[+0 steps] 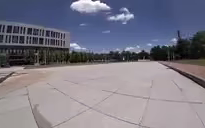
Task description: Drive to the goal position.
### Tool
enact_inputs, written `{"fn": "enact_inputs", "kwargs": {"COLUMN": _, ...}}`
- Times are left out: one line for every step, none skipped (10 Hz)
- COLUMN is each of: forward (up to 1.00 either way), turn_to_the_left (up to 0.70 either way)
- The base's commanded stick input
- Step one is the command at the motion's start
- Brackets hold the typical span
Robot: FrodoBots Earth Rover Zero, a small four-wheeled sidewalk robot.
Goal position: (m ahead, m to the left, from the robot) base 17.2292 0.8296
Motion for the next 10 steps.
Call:
{"fn": "enact_inputs", "kwargs": {"forward": 0.5, "turn_to_the_left": 0.0}}
{"fn": "enact_inputs", "kwargs": {"forward": 0.5, "turn_to_the_left": 0.0}}
{"fn": "enact_inputs", "kwargs": {"forward": 0.5, "turn_to_the_left": 0.0}}
{"fn": "enact_inputs", "kwargs": {"forward": 0.5, "turn_to_the_left": 0.0}}
{"fn": "enact_inputs", "kwargs": {"forward": 0.5, "turn_to_the_left": 0.0}}
{"fn": "enact_inputs", "kwargs": {"forward": 0.5, "turn_to_the_left": 0.0}}
{"fn": "enact_inputs", "kwargs": {"forward": 0.5, "turn_to_the_left": 0.0}}
{"fn": "enact_inputs", "kwargs": {"forward": 0.5, "turn_to_the_left": 0.0}}
{"fn": "enact_inputs", "kwargs": {"forward": 0.5, "turn_to_the_left": 0.0}}
{"fn": "enact_inputs", "kwargs": {"forward": 0.5, "turn_to_the_left": 0.0}}
